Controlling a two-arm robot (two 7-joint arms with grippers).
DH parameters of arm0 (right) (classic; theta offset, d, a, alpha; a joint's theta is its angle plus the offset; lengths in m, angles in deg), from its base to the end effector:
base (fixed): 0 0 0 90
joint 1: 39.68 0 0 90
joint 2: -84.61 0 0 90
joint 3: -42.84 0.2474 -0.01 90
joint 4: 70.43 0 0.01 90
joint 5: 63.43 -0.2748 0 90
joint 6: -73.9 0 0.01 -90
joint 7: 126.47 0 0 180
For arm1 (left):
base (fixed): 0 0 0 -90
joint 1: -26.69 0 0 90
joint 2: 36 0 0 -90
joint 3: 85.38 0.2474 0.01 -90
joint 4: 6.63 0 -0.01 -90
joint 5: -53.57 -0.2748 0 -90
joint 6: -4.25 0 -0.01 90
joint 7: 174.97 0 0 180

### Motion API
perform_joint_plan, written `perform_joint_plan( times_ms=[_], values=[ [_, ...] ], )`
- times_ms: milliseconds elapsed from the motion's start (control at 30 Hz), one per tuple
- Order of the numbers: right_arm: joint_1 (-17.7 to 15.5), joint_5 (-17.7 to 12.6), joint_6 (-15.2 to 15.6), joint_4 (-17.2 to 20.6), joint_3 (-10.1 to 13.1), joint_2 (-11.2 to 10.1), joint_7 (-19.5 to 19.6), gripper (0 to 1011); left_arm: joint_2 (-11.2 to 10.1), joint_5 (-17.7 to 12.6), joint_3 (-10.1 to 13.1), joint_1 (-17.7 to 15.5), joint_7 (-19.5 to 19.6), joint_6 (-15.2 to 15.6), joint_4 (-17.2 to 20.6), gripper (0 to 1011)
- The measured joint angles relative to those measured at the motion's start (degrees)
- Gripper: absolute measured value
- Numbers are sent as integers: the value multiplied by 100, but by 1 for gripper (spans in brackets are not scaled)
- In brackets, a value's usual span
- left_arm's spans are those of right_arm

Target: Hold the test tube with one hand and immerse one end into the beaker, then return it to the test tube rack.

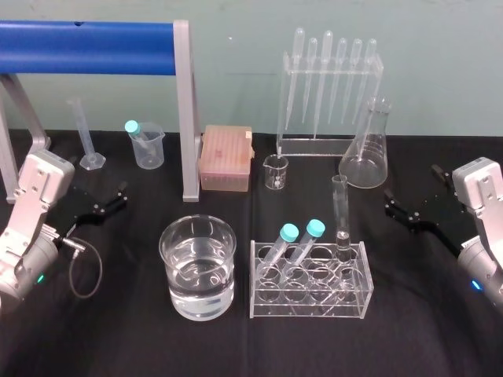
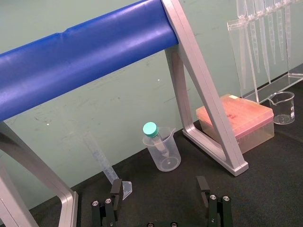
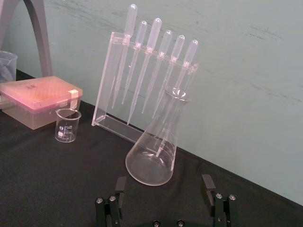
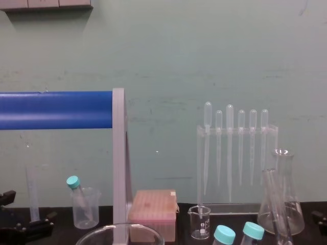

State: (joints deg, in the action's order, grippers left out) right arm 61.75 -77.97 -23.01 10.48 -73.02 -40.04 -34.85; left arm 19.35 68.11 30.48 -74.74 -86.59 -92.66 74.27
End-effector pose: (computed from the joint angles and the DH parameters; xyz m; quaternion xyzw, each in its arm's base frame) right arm 0.3190 -0.0675 -0.2614 -0.1415 -0.1326 -0.5799 0.7913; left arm 0.3190 0.0675 -0.2614 0.1415 -0.1325 0.5799 0.7913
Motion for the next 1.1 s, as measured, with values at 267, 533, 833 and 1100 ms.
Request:
perform_joint_plan(
  times_ms=[267, 533, 833, 1100],
  values=[
    [0, 0, 0, 0, 0, 0, 1, 1000, 0, 0, 0, 0, 0, 0, 0, 1000],
    [0, 0, 0, 0, 0, 0, 1, 1000, 0, 0, 0, 0, 0, 0, 0, 1000],
    [0, 0, 0, 0, 0, 0, 1, 1000, 0, 0, 0, 0, 0, 0, 0, 1000],
    [0, 0, 0, 0, 0, 0, 1, 1000, 0, 0, 0, 0, 0, 0, 0, 1000]
  ],
)
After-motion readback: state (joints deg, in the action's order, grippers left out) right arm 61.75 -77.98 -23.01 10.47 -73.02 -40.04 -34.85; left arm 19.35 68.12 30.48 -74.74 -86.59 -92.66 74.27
